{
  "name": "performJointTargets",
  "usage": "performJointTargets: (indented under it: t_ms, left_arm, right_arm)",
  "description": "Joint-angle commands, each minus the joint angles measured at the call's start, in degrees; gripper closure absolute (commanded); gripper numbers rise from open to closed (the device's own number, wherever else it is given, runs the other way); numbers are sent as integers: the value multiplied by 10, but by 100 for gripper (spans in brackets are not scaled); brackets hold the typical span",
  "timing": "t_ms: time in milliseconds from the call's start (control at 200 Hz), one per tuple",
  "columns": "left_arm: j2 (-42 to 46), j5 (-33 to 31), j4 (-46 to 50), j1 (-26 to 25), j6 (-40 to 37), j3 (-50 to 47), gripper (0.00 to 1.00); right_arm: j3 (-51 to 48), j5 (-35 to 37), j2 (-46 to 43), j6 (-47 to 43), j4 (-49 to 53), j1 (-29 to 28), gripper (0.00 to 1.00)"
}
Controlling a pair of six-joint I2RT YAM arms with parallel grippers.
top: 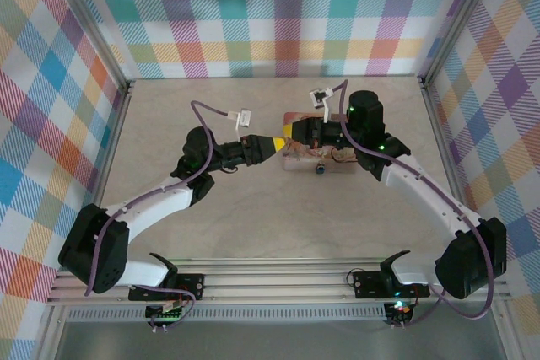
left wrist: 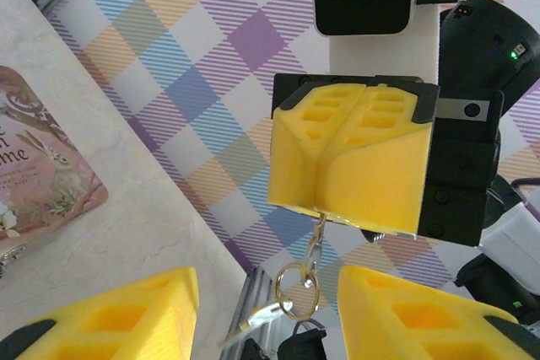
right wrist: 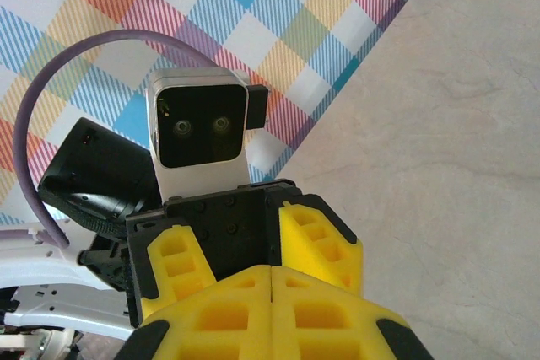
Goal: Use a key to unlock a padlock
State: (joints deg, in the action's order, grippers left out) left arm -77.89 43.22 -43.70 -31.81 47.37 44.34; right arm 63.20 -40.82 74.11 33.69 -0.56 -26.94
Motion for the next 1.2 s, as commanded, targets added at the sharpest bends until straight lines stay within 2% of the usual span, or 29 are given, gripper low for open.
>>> performJointTargets:
  t_ms: [0, 210, 325, 385, 445, 570, 810, 985, 1195]
  left_arm:
    - [-3, 17, -34, -6, 4, 28, 55]
    - [-7, 21, -32, -10, 3, 33, 65]
    - [-8, 26, -30, -11, 1, 38, 82]
    - [-9, 26, -26, -11, -1, 38, 86]
    - [-9, 25, -18, -12, -3, 38, 86]
    - [-9, 18, -9, -12, -5, 34, 75]
    - [-15, 23, -5, -12, -8, 32, 81]
    - [-16, 17, 6, -12, -15, 25, 73]
    - [-14, 18, 6, -11, -18, 25, 88]
  right_arm:
    - [-8, -14, -2, 10, -28, 3, 100]
    - [-17, -16, -2, 18, -38, 3, 100]
    - [-22, -15, -4, 21, -43, 3, 100]
    - [-25, -12, -6, 22, -44, 3, 100]
    - [-29, -8, -8, 25, -48, 3, 100]
    - [-36, -1, -13, 29, -57, 3, 100]
    - [-40, 4, -19, 29, -60, 4, 100]
    - [-40, 7, -22, 27, -56, 5, 100]
    - [-40, 6, -22, 29, -56, 5, 100]
